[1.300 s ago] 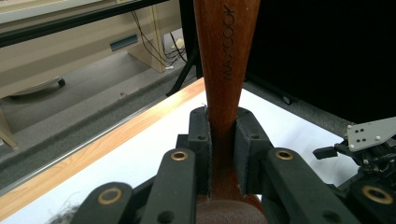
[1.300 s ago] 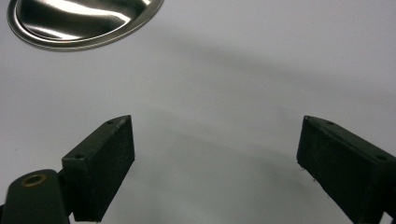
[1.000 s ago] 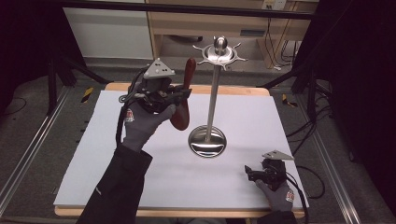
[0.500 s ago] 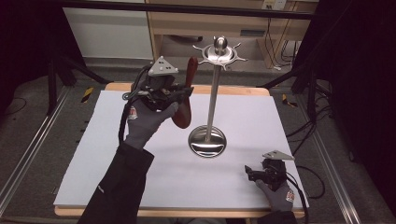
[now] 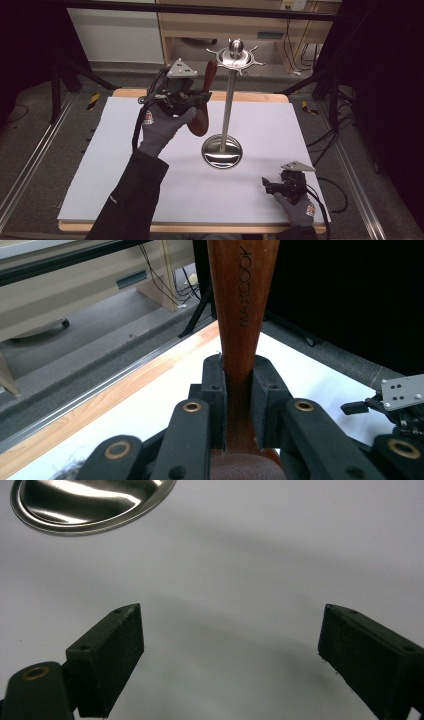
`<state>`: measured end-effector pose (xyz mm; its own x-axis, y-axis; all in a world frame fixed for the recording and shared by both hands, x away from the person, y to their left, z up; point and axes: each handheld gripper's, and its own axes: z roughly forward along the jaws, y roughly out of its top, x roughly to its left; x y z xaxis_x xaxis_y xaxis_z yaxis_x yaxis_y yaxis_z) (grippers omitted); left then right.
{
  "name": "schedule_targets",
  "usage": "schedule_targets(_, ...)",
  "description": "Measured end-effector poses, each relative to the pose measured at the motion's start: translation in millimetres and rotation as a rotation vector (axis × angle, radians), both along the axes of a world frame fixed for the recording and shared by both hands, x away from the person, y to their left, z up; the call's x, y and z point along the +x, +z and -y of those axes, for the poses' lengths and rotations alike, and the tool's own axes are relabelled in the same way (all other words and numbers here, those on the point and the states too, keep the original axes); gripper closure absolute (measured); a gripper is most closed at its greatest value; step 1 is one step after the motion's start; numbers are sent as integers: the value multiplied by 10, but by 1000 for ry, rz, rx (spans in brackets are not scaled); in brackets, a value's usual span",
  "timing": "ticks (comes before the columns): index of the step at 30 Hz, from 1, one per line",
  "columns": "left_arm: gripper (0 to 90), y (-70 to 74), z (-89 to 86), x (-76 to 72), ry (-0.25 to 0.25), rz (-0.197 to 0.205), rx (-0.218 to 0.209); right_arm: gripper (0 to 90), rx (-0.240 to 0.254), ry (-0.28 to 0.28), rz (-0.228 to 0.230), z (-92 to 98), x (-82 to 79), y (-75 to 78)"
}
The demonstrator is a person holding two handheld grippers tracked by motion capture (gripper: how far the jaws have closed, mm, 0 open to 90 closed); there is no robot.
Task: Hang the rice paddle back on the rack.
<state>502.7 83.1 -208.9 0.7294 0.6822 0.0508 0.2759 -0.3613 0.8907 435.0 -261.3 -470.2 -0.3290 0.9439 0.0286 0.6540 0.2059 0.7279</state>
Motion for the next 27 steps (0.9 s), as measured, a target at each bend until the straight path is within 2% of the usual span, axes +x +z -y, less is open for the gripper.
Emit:
schedule_targets(8,782,-18,64,51,-4,-9,-9,113,4,1,6,13,-2,5)
schedule_targets(16,781,-42,94,57,8,5,-10,113,3,3,6,15,-2,4)
schedule_targets(23,778,-95,120,59,21,29,-35,113,8,10,4,16,-6,8)
schedule_targets(27,772,-132,123,58,21,38,-65,112,10,9,4,15,-5,8)
